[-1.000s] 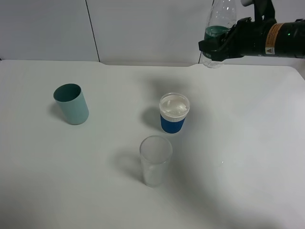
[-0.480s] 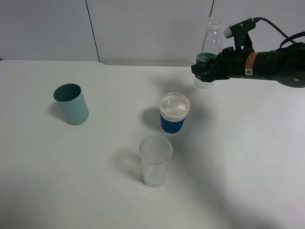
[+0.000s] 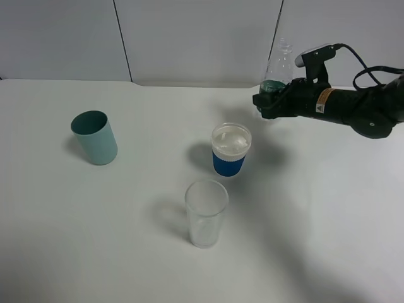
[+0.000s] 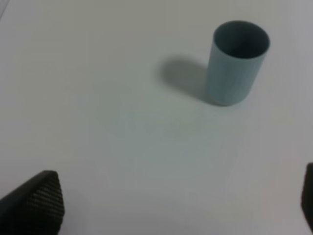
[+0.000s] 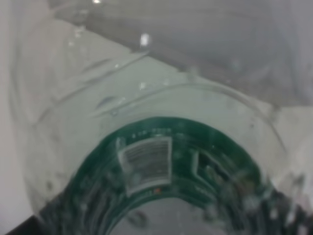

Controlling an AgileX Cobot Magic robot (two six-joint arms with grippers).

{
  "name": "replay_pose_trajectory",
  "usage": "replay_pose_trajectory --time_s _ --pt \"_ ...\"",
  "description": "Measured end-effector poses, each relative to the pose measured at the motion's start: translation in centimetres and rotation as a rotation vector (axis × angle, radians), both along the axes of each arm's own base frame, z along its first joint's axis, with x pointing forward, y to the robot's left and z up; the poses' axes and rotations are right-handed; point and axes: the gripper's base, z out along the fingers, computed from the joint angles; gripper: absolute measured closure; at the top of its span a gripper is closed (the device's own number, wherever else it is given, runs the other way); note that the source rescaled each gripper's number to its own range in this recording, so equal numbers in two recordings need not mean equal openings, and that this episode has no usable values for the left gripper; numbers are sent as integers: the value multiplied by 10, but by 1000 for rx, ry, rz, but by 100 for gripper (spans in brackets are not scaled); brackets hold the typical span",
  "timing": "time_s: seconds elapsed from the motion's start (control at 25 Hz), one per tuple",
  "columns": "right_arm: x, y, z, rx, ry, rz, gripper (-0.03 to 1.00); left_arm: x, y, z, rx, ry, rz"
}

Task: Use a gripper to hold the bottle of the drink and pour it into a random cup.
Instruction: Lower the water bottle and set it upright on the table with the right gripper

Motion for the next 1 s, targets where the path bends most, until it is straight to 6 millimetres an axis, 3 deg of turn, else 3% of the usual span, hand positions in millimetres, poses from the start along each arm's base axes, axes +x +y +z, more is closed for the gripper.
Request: replay_pose_trajectory --time_s 0.2,0.64,1.0 --pt "-14 -2 -21 -49 -34 10 97 0 0 0 0 0 0" --pt "-29 -15 -31 -18 -44 -140 97 0 0 0 1 0 1" --pt "-31 -15 -51 -9 -23 -150 97 0 0 0 0 0 1"
